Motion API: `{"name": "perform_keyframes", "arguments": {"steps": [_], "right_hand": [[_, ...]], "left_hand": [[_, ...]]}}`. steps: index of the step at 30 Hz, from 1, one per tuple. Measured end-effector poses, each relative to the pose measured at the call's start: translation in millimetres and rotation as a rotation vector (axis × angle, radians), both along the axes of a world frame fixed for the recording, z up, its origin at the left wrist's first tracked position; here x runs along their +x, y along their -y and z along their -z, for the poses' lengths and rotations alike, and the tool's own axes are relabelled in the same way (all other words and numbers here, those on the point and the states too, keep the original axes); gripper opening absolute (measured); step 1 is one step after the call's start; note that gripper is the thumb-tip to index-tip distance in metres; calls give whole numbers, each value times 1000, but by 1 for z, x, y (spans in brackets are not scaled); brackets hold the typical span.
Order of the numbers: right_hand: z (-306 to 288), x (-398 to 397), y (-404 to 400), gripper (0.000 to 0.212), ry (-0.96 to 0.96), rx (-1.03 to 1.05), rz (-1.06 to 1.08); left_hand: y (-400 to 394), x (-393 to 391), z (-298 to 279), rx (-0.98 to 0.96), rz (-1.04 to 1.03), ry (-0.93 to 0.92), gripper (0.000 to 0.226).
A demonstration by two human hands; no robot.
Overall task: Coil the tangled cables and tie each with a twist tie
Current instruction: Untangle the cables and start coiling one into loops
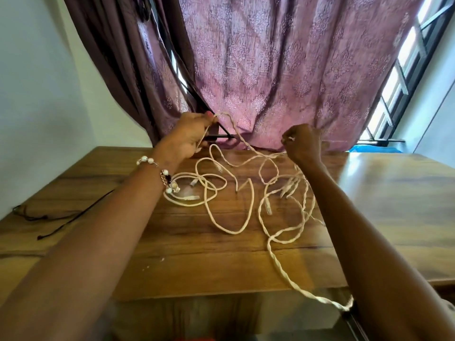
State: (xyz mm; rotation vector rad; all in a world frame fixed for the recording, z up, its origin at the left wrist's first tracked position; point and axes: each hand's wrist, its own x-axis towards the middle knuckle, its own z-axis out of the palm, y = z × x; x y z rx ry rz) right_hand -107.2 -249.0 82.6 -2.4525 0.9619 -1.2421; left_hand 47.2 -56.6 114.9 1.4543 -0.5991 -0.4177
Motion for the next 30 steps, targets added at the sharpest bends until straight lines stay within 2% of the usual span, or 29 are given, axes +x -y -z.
{"name": "perform_keyframes", "arguments": {"steps": [2, 4, 6, 9, 12, 14, 15, 17, 20, 22, 25, 28, 30], "right_hand": [[-1, 3, -10, 13, 17, -6, -81], [-4, 3, -23, 11, 16, 90, -227], [-5, -5, -34, 11, -81, 188, -356], [-9, -25, -43, 6, -345, 256, -477], [-6, -36, -46, 26, -815, 295, -519], [7, -30, -46, 47, -982, 193, -460], [15, -25, -43, 56, -986, 135, -421], [30, -17, -39, 61, -972, 31, -375], [47, -11, -18, 49, -970, -188, -289], [53, -12, 0, 37, -887, -238, -198], [46, -13, 1, 24, -636, -187, -209], [27, -10, -48, 20, -248, 9, -451], [23, -4, -89, 25, -182, 89, -605]], "left_hand": [[0, 4, 0, -7, 21, -126, 28], [-2, 6, 3, -16, 32, -213, 27], [-4, 8, 5, -43, 33, -271, 26], [-12, 11, 8, -111, 3, -358, 24], [-16, 14, 15, -165, -48, -444, 23], [-15, 13, 20, -163, -63, -455, 22], [-13, 11, 24, -151, -66, -450, 21], [-10, 8, 31, -141, -87, -428, 21], [-9, 8, 36, -128, -136, -323, 23], [-11, 11, 37, -90, -140, -185, 22], [-15, 17, 41, -43, -157, -1, 16], [-16, 24, 50, 88, -179, 147, 18], [-18, 29, 57, 114, -200, 180, 23]]}}
